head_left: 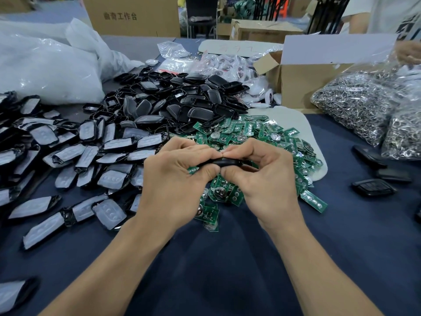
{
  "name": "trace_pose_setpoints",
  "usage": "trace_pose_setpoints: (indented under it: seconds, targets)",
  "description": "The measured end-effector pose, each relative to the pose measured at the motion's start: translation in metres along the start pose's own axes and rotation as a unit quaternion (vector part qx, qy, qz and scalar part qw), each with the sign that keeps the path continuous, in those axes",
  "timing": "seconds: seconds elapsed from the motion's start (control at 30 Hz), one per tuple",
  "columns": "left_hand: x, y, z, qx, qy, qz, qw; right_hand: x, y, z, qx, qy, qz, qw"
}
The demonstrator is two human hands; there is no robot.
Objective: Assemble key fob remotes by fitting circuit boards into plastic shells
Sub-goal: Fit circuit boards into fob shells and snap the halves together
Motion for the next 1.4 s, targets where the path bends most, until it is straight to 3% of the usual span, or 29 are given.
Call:
trace_pose_setpoints:
  seconds: [0.23,0.43,0.57,0.77,0.97,1.13,1.2,1.27,1.33,1.4]
  targets:
    - [-0.003,0.001,-0.003,-0.006,-0.015,-0.015,1.0,0.0,-0.001,0.003,0.006,0.011,0.006,1.0]
    - [-0.01,0.003,-0.019,0.112,-0.07,-0.032,0.991,-0.003,-0.002,0.002,-0.029,0.015,0.017,0.999]
    - [-0.011,0.008,-0.023,0.132,-0.074,-0.051,0.987,-0.003,-0.002,0.003,-0.038,0.01,0.014,0.999]
    - [-0.009,0.017,-0.021,0.217,-0.063,-0.061,0.972,-0.003,-0.004,0.014,-0.11,0.076,0.009,0.991]
    - [-0.003,0.025,-0.016,0.16,-0.089,-0.041,0.982,-0.002,-0.015,0.001,-0.04,0.05,-0.001,0.998]
    - [0.004,0.022,-0.005,-0.019,-0.085,-0.043,0.995,0.014,-0.039,0.005,-0.028,0.104,0.035,0.994]
    - [0.004,0.022,-0.004,-0.066,-0.084,-0.047,0.993,0.03,-0.063,0.015,-0.148,0.161,0.12,0.969]
    - [0.004,0.024,-0.003,-0.095,-0.081,-0.05,0.991,0.045,-0.088,0.026,-0.376,0.169,0.237,0.88]
    - [0.003,0.026,-0.004,-0.108,-0.084,-0.057,0.989,0.055,-0.108,0.028,-0.505,0.126,0.327,0.788]
    - [0.003,0.028,-0.005,-0.128,-0.084,-0.06,0.986,0.056,-0.109,0.029,-0.492,0.131,0.327,0.796]
Point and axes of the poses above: each hand's wrist, its own x-axis away from the middle knuckle, its own y-axis out of the palm, z = x × y, the point moved 6 cm from there along -x, towards the middle knuckle, and after that the axes turned 11 degrees about -z, right-handed, at the moved point
